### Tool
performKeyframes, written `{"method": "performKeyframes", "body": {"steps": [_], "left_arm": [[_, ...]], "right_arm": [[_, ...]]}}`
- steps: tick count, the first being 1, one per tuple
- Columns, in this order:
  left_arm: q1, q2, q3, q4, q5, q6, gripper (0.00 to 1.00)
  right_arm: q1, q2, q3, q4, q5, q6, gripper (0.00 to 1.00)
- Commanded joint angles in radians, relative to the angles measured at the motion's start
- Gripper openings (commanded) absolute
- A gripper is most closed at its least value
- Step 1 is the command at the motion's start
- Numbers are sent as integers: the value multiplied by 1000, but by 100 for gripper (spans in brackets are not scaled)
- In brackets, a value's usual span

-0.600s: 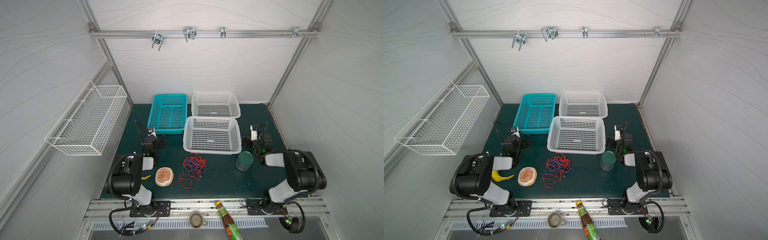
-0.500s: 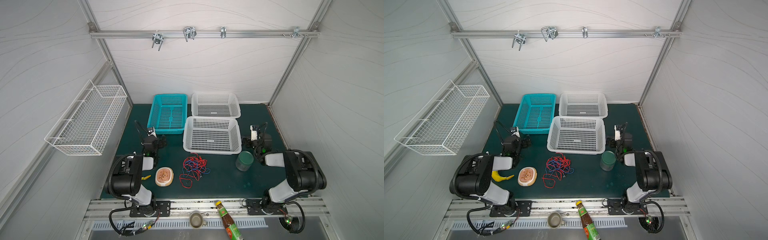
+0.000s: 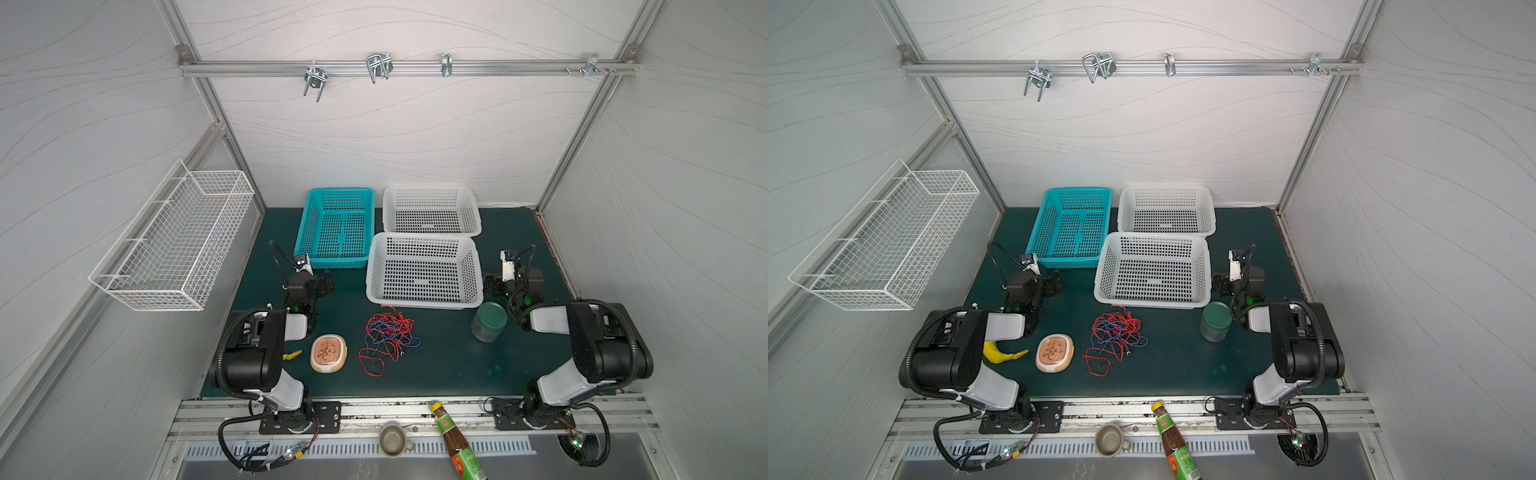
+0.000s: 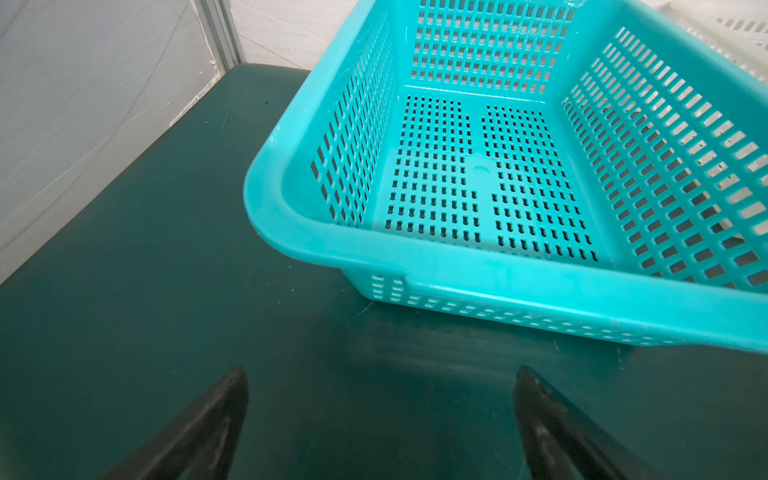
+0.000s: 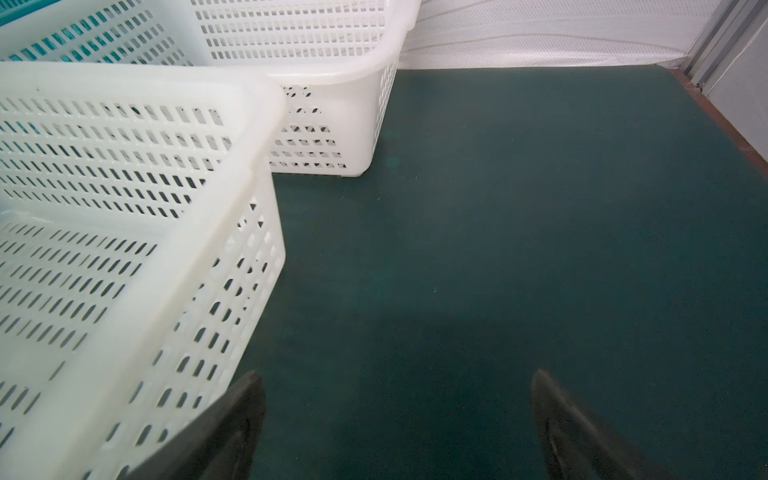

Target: Untangle the cables

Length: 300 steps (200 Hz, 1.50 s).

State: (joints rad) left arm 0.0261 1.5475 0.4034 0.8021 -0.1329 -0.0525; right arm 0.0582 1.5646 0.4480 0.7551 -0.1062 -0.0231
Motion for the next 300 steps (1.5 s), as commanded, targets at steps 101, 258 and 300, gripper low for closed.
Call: {"method": "performKeyframes", "body": {"steps": [101,258,300], "left_arm": [[3,5,23,28,10,12,100],[-9,-346,167,-512,-43,-159,100],[-121,-407,214,-695,-33,-325,99]], "right_arm": [[-3,11,16,1,-13,-2,99],[76,-442,114,-531,248,120,99],[185,-522,204,-738,183,165,99]]}}
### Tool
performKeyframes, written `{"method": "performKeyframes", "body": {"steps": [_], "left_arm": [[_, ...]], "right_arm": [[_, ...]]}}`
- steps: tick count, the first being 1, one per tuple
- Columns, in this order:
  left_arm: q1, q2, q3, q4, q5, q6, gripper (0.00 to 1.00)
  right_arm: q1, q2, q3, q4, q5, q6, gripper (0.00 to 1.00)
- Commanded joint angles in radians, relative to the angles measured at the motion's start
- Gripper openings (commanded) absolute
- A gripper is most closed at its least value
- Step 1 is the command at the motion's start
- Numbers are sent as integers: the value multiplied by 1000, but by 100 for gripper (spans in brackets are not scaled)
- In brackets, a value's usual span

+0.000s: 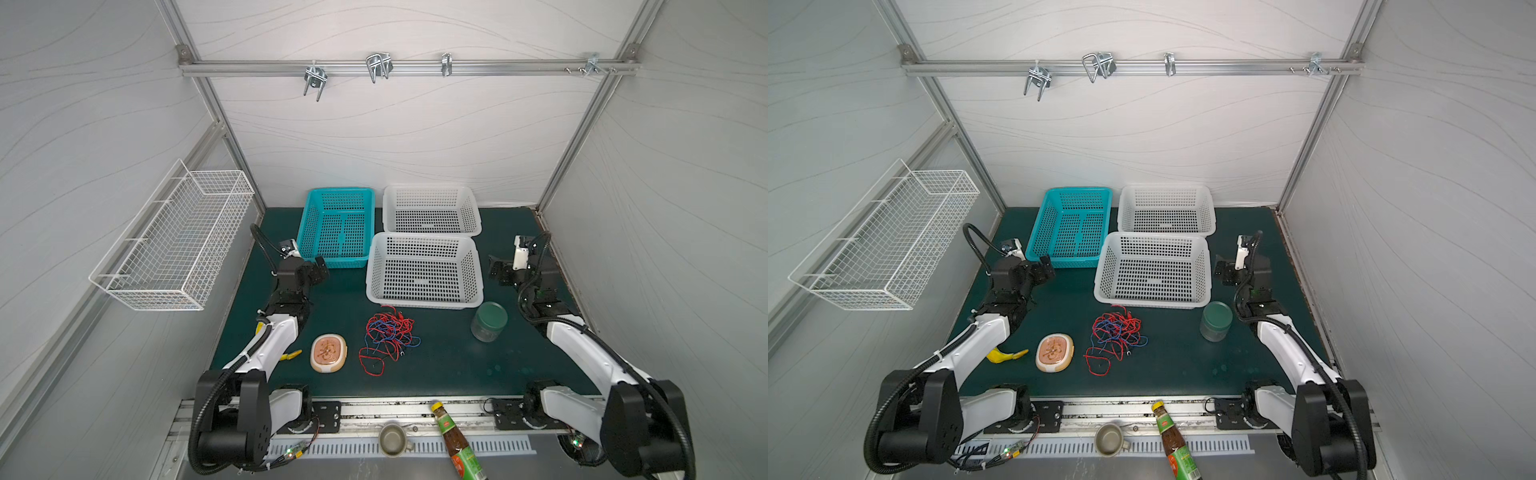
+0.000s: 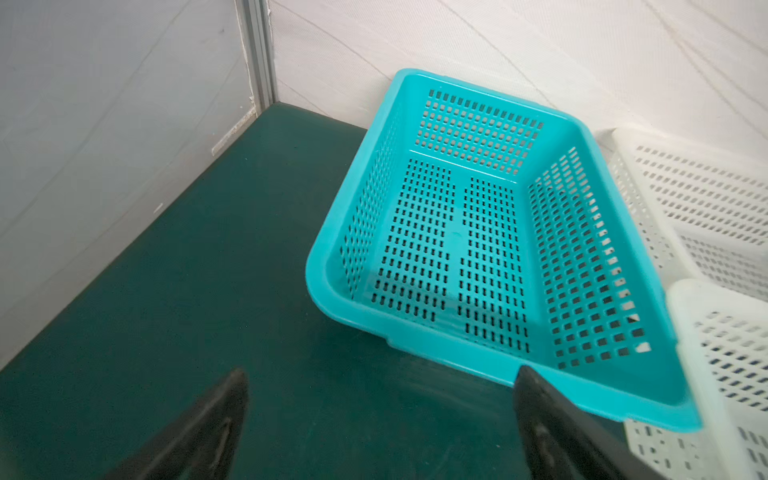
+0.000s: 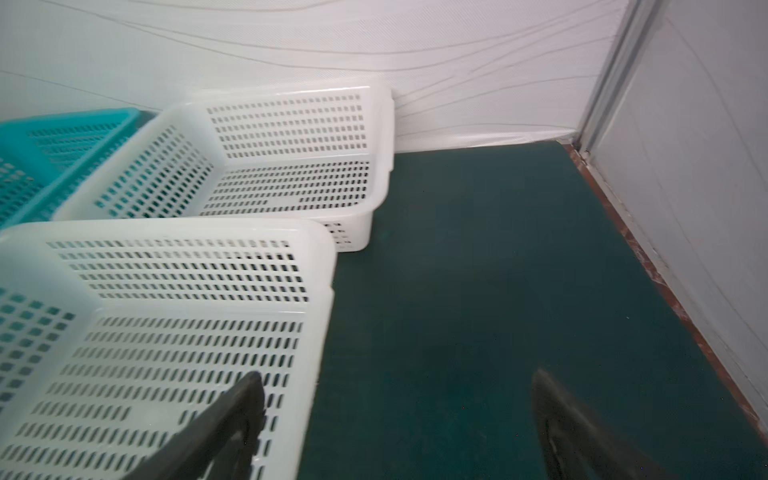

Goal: Untangle the cables
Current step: 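Move both grippers toward the tangled red and blue wire bundle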

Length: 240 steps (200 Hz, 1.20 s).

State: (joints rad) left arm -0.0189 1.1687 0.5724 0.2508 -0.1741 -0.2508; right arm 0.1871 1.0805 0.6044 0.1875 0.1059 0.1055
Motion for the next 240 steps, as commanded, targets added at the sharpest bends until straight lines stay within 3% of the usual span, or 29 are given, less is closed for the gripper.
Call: {"method": "performKeyframes", "body": {"steps": [1,35,85,145,174,240], "left_arm": [[-80,-28,46,-147,7,-128,99],[-213,-48,69,-292,25,-230,97],[-356,-154,73,-540,-5,-277,96],[-372,-326,-26,-580,130,-278,96],[-372,-384,-66,-543,169,-299,96],[-372,-411,-90,-518,202,-329,96]], "right_arm": [[58,-39,48,-174,-30,35,99],[207,-97,82,-240,-84,9,95],[443,-124,135,-328,-173,2,86],[678,1,103,-256,-173,71,74],[741,90,92,-180,-175,107,61],[817,241,102,-111,-153,107,47]]}}
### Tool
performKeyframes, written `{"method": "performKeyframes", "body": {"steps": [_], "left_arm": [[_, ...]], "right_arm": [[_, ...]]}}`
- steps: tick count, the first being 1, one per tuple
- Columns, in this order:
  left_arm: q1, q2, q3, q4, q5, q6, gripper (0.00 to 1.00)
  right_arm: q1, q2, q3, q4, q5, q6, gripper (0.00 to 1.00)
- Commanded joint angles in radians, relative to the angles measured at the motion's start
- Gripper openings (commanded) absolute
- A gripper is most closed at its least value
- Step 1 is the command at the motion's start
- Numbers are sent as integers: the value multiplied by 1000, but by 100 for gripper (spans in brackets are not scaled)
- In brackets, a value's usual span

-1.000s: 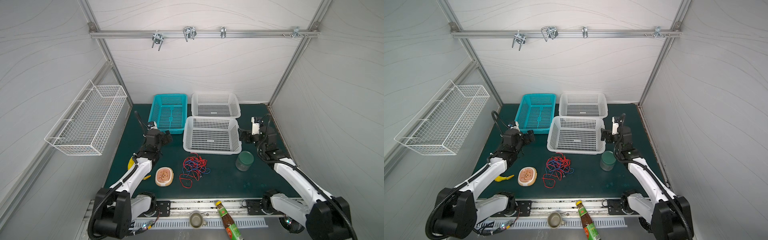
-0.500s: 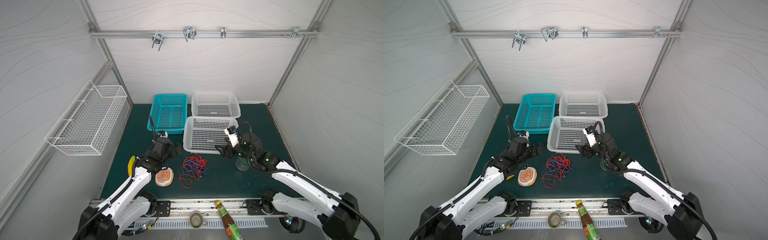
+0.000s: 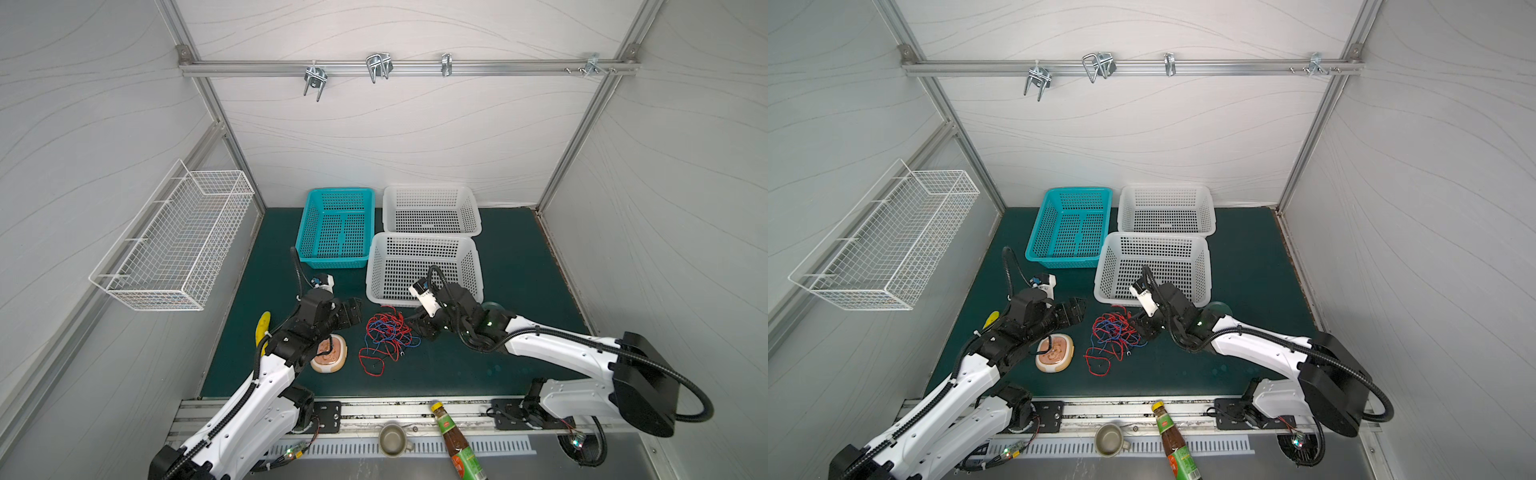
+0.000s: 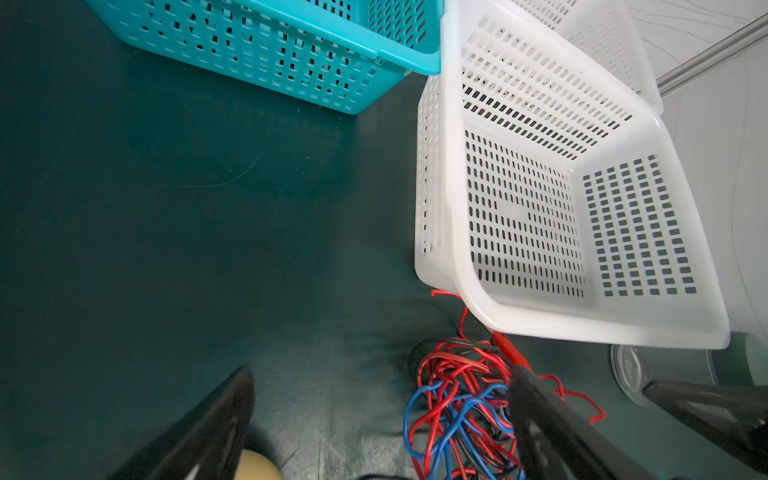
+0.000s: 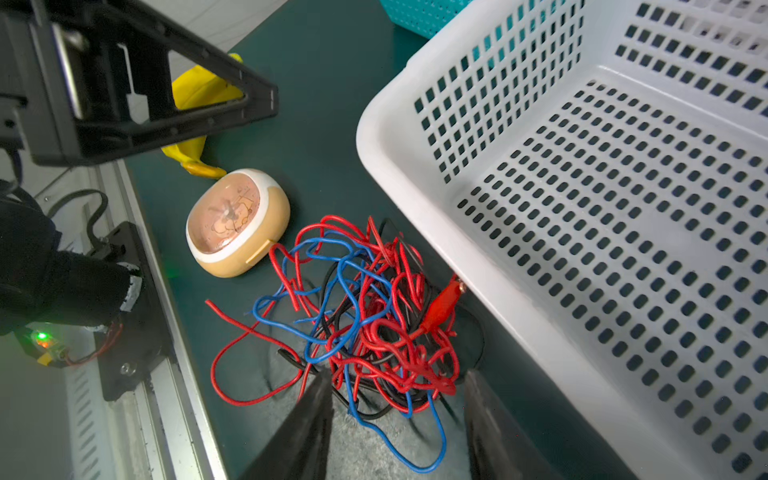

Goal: Untangle the cables
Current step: 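Move both grippers toward the tangled red and blue wire bundle, then close the right gripper on the bundle near the red clip while left lowers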

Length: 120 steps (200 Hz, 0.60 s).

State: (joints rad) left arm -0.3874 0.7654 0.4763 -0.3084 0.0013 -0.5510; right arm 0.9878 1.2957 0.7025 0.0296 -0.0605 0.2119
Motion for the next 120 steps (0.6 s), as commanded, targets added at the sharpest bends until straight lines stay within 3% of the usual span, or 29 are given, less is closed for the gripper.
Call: {"method": "performKeyframes", "body": {"steps": [1,120], "left_arm": [[-3,-7,6,41,27,-29,96],[-4,127,30,131,87,-23,96]], "right_arm": [[17,26,4,47,13,0,47],[15,127,1,89,126,-72,46]]}}
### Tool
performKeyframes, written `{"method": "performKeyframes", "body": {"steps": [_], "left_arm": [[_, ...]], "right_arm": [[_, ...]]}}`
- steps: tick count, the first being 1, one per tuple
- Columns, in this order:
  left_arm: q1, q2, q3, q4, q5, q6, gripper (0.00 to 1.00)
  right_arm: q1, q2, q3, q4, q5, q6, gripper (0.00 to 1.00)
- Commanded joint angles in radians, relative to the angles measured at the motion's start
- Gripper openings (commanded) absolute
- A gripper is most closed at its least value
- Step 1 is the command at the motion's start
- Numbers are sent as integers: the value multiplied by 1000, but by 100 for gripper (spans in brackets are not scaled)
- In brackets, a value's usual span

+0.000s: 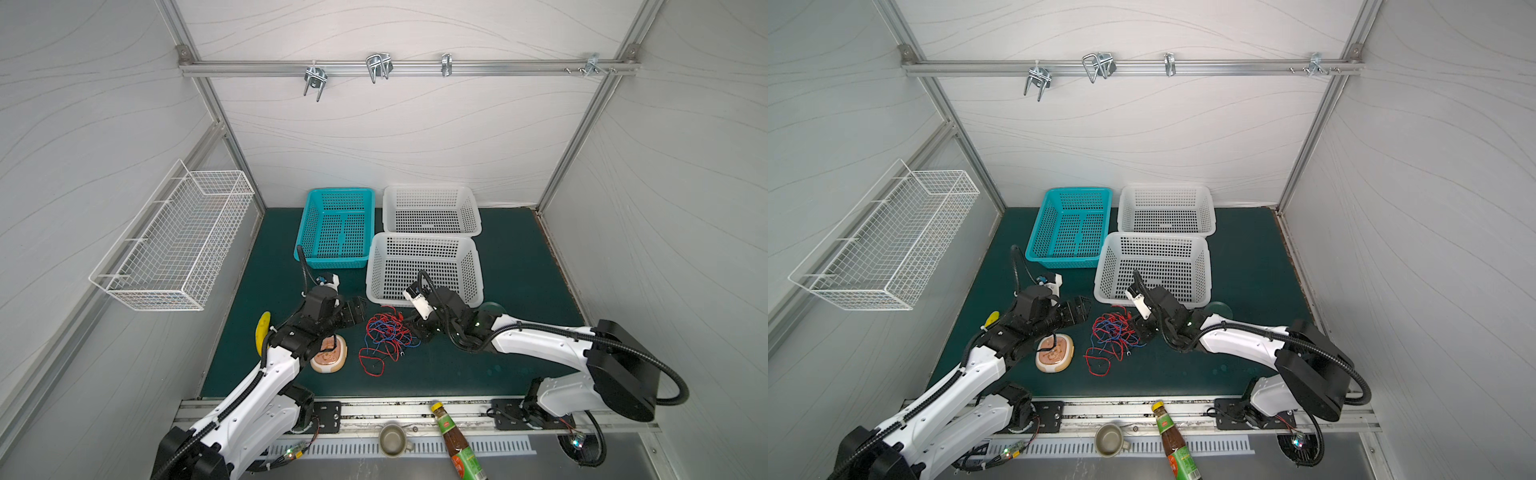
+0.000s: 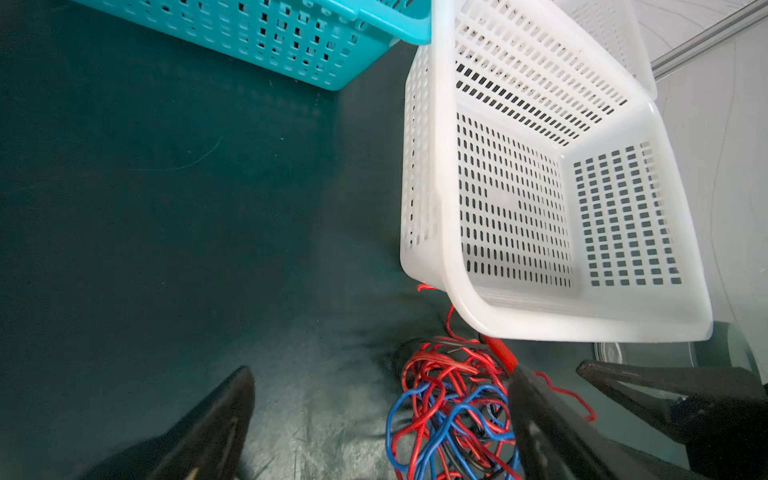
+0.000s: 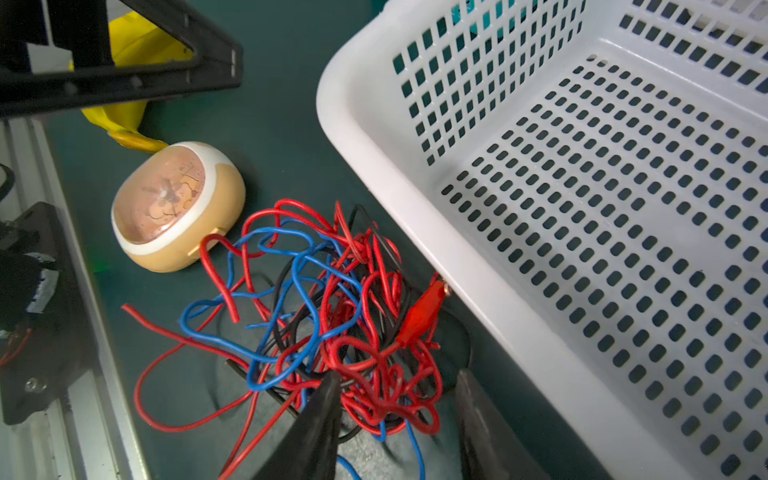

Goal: Untangle the cables
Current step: 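Close the right gripper on the bundle near the red clip while left lowers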

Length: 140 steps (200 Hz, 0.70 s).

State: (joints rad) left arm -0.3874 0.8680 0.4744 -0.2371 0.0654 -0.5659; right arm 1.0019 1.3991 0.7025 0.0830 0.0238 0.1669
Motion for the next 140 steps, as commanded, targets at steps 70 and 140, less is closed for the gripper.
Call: {"method": "performKeyframes", "body": {"steps": [70,140], "left_arm": [[-4,98,56,88,62,22,96],[-3,75,34,125,132,53,96]], "right_arm": [[-18,79,30,54,-27,-32,34],[-13,-8,44,29,-57,-38,3]]}}
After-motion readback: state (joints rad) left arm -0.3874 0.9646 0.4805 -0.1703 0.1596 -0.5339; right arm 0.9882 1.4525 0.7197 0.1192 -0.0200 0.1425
